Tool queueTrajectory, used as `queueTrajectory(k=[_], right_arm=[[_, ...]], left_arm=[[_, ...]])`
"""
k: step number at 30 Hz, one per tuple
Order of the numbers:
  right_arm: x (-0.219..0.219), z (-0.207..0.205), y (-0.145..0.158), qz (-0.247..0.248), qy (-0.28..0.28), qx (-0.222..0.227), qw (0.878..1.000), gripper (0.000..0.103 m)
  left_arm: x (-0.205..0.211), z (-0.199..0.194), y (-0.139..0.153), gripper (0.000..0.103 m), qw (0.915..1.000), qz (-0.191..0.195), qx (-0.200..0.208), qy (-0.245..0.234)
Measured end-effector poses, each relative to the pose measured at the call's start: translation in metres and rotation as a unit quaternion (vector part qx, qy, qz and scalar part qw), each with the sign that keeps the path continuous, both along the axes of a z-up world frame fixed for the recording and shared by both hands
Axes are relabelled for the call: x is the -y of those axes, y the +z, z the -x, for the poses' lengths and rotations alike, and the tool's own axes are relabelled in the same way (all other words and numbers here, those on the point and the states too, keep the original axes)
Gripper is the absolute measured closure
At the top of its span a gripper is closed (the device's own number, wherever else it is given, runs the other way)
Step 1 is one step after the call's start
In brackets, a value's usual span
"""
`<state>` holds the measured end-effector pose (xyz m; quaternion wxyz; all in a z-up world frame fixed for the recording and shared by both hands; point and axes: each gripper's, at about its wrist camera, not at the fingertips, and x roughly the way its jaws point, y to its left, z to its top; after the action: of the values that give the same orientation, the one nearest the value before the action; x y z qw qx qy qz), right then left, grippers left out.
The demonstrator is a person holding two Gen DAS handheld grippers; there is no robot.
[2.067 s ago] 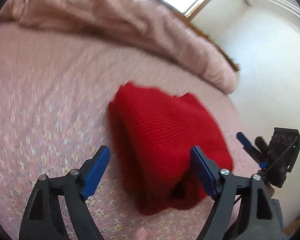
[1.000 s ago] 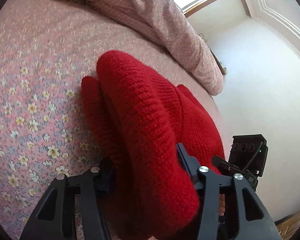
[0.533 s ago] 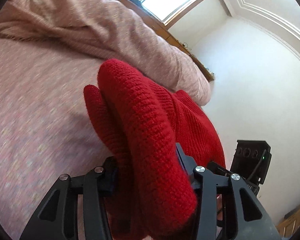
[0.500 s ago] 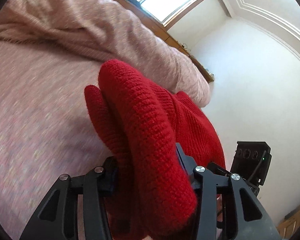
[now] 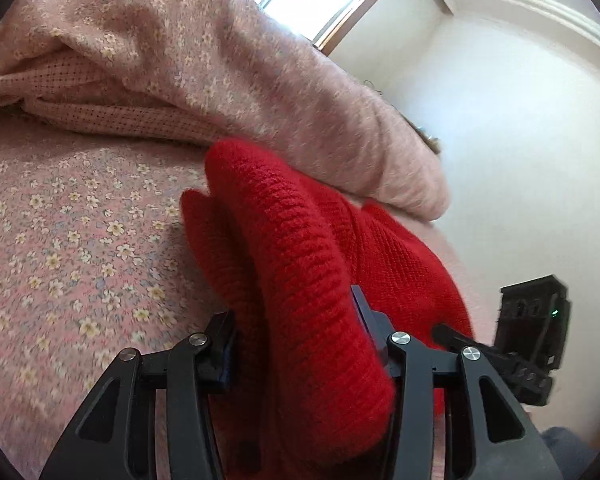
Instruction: Fold small clothes
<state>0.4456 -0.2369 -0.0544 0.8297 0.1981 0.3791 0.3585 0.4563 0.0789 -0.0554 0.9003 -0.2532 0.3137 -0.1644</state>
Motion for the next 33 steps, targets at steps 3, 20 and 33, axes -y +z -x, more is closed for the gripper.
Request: queueTrajectory(k=[3,20,33], right_arm=[[-0.001,-0.001,-0.003,-0.001,0.003,0.010,1.000,0.036],[-0.003,-0.004,-0.008,-0.009,0.002,0.001,1.000,0.030],[-0.004,-0.004,-0.008,-0.009,0.002,0.001,1.000,0.029]], left_arm=[[-0.001,0.004,-0.006,0.061,0.9999,0.002,0.011,0.007],[0.007,0.020,-0.008,0.058,0.9996,-0.021,0.004,0.017],[0.008,0.017,-0.005,0.057,0.9996,-0.022,0.002,0.018]])
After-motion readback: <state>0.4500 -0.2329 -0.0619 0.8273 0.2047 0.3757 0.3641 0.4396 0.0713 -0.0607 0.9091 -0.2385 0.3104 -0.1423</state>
